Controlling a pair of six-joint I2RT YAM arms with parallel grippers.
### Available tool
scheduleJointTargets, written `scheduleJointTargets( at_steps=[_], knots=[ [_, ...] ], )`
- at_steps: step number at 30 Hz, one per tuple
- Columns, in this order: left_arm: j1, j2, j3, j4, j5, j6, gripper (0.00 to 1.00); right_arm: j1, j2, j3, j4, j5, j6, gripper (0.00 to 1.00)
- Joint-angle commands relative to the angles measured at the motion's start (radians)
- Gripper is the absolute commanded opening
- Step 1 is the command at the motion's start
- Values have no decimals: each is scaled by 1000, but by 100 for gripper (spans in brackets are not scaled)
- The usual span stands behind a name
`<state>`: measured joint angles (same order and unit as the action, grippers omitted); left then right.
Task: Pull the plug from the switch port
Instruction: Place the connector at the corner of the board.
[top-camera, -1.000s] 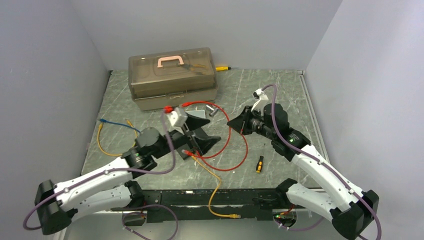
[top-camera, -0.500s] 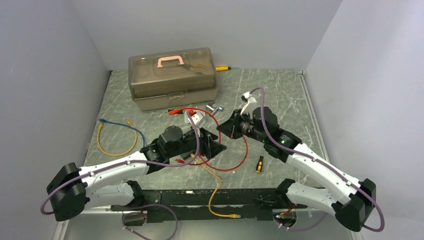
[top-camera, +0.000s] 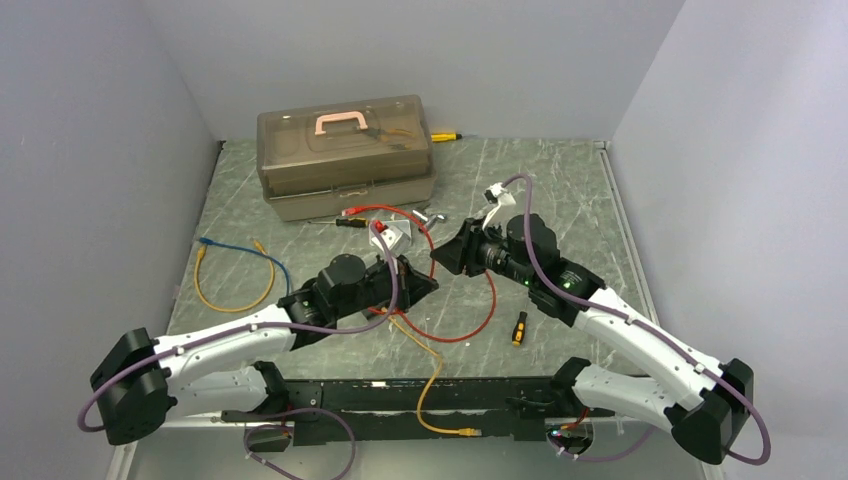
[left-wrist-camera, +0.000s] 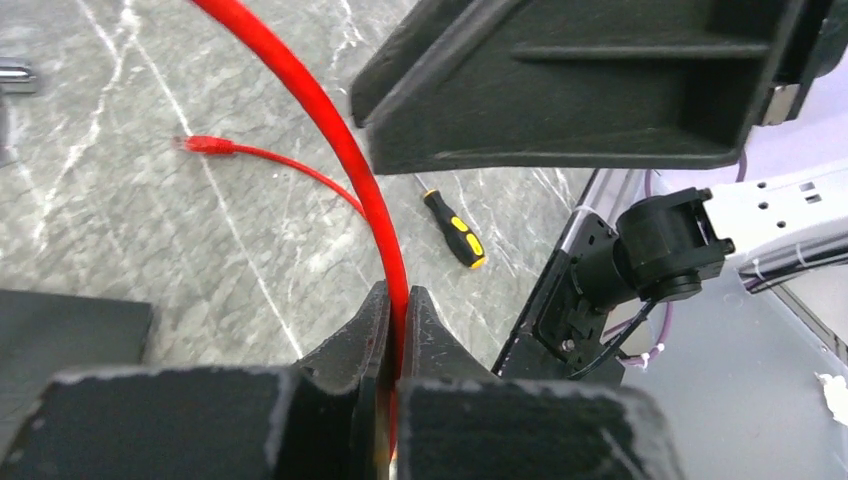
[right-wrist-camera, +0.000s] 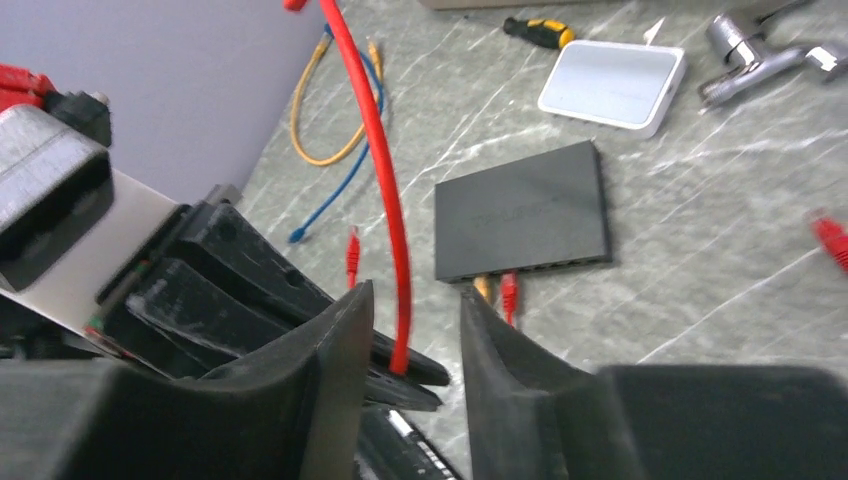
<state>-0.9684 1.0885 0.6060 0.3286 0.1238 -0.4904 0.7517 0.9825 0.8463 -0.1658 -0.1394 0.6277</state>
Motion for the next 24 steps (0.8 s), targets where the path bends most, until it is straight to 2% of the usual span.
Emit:
scheduleJointTargets(
  at_steps=[1,3,7,11,16,24],
  knots=[
    [0,-99,-1,-74,-116,26,0,5,-53,13,-3,77,-12,49],
    [0,-149,14,-160,-223,45,0,3,-66,18,-39,110,-23,60],
    [34,-288,100,-472,-456,44,0,3,-130,-12,-72,209,-39,64],
    [181,-421,192,-717,-551,76,0,-1,-191,-58,-61,254,-61,67],
    [499,-401,349,-928,-475,139,0,-3,-197,-114,-27,274,-74,68],
    [894,-269,337,-895,-209,104,0,-3,-187,-199,81,213,-43,68]
  ],
)
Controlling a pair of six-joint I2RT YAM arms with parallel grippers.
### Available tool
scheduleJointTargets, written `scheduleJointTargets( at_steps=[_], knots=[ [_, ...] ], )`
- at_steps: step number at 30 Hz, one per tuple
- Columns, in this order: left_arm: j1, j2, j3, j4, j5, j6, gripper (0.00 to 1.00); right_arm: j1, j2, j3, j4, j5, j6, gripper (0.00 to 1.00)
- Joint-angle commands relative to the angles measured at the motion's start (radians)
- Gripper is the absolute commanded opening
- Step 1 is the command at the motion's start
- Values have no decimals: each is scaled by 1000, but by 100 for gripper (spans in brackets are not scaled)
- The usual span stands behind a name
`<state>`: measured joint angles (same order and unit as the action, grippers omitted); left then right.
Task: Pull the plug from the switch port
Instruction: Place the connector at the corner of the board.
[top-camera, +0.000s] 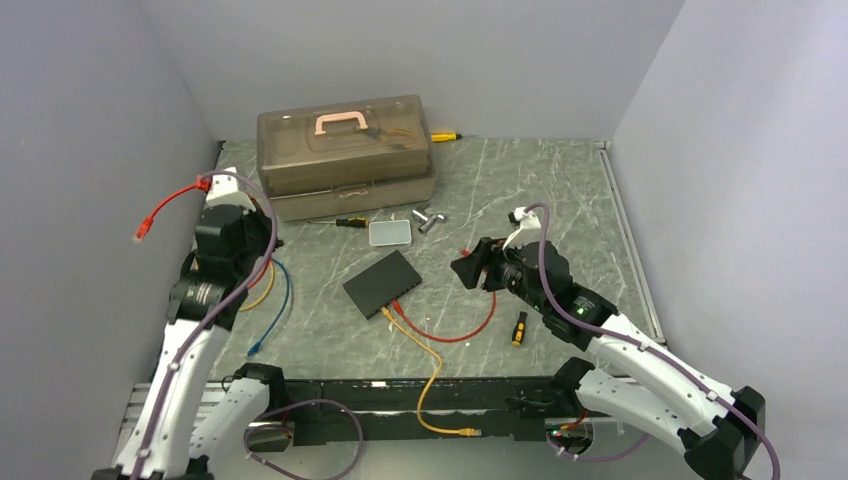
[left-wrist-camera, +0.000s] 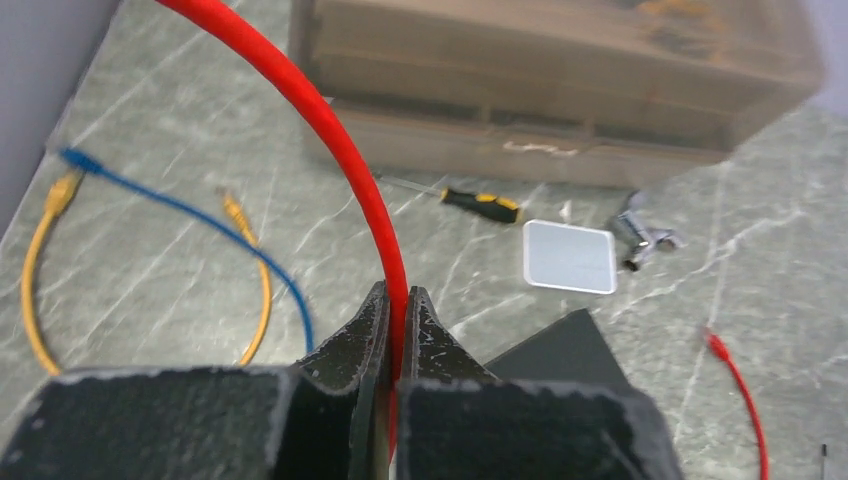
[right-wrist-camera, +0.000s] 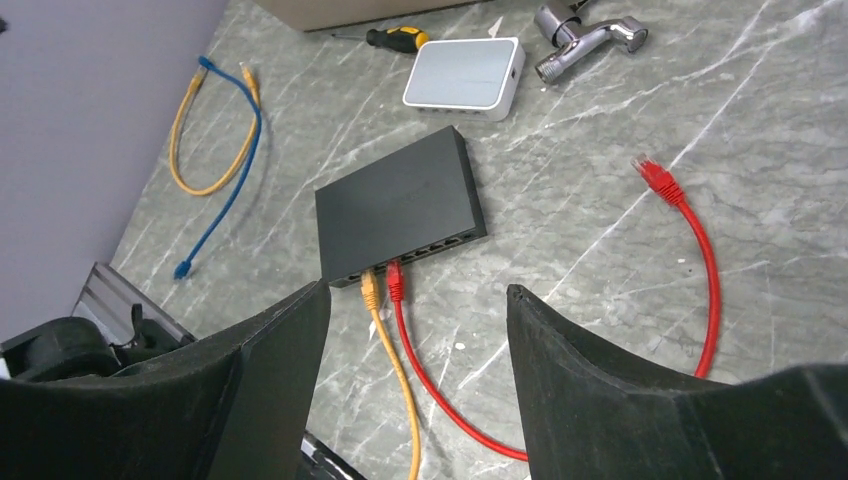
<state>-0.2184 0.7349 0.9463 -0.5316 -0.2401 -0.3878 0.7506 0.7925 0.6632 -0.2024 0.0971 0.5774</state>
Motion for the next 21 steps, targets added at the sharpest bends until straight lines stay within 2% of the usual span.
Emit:
scheduleJointTargets(
  at_steps=[1,4,6,10,14,21],
  knots=[
    [220,107,-3,-34,180,2,0,-3,8,-24,130,-33,13,67],
    [372,154,-22,-3,241,0,0,-3,23,-41,141,-42,26,67],
    [402,205,-33,33,213,-13,0,-2,25,-59,152,-55,33,66],
    [466,333,-90,152,264,-97,0,-2,24,-92,170,-77,47,65],
    [479,442,-161,275,274,-150,0,-3,12,-134,188,-92,65,65],
    [528,552,-184,341,331,-180,29,-2,4,-180,196,-106,63,65]
  ],
)
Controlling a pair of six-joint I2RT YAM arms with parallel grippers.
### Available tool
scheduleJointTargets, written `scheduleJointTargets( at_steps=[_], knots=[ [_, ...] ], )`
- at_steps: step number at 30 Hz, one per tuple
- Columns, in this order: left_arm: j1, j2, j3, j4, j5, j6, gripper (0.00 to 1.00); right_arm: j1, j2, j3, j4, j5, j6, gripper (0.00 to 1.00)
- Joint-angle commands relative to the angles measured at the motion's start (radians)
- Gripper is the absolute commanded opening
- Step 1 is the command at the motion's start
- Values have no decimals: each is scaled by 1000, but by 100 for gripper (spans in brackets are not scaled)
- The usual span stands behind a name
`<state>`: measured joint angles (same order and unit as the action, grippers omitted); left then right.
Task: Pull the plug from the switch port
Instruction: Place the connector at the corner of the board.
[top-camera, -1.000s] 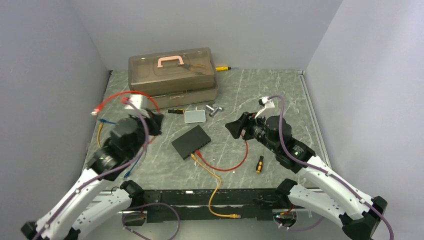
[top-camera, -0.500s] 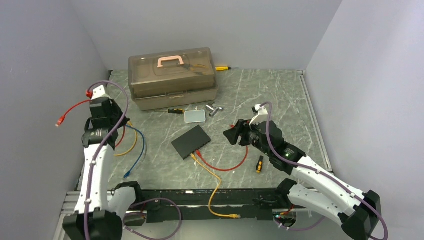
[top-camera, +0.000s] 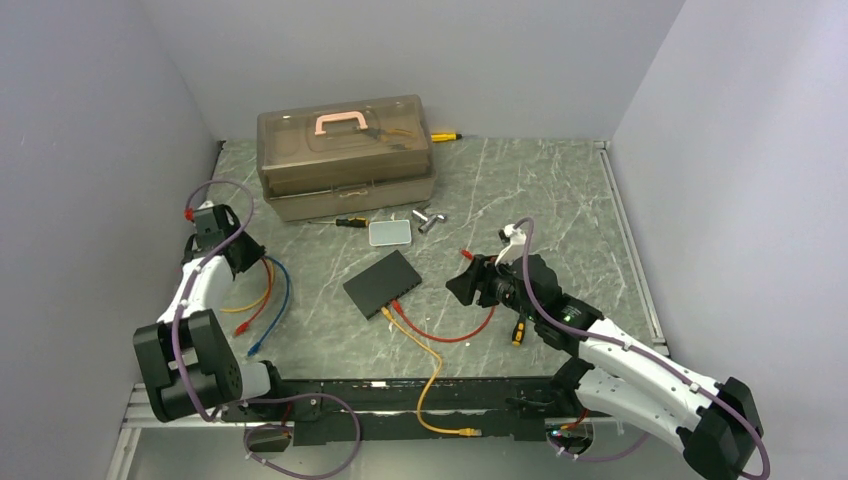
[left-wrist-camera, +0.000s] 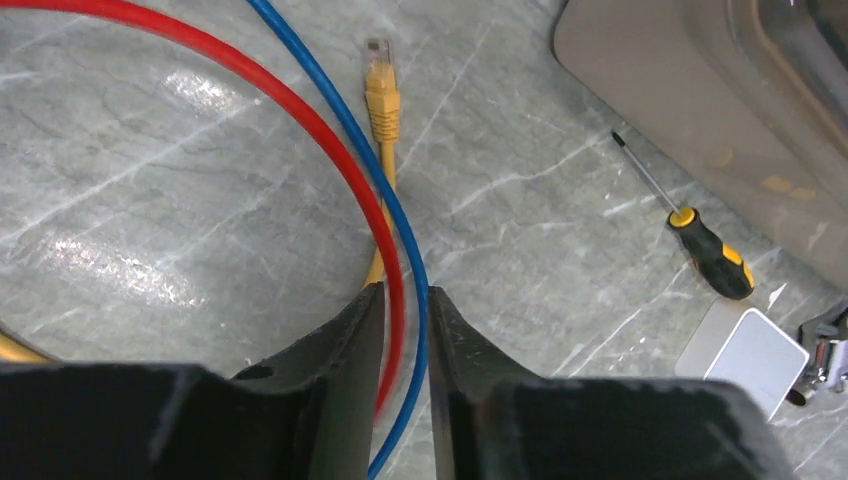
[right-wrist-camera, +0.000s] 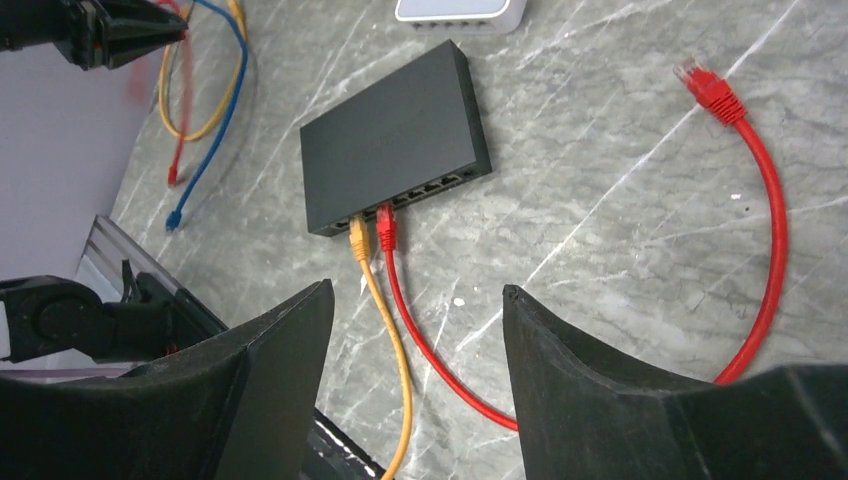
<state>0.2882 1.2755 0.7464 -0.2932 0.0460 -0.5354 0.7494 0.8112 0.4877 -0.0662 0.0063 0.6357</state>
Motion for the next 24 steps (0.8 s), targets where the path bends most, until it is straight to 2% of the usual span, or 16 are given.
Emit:
scheduleJointTargets(
  at_steps=[1,3,7,11,12,15,18,20,24],
  knots=[
    [22,17,16,98,39,-30,32,-1,-15,-6,60,-14,4,65],
    [22,24,19,93,36,-25,41,-1,-20,-9,60,-10,-1,65],
    [21,8,42,46,6,-27,71,-1,-22,-2,76,-9,-13,65],
    [5,-126,52,14,-12,-40,94,-1,-19,7,71,-9,-31,66],
    [-13,-168,58,6,-21,-46,97,-1,-14,10,74,-9,-36,67],
    [-129,-297,77,-18,-68,-52,98,-1,14,28,80,-9,-52,67],
    [-350,-403,56,18,-163,-61,94,-1,48,34,113,-9,-66,67],
    [-509,-448,-8,78,-169,-91,88,-1,78,35,141,-8,-77,67],
    [-697,-442,-140,219,-142,-136,84,-2,149,33,195,-17,-34,69]
  ],
)
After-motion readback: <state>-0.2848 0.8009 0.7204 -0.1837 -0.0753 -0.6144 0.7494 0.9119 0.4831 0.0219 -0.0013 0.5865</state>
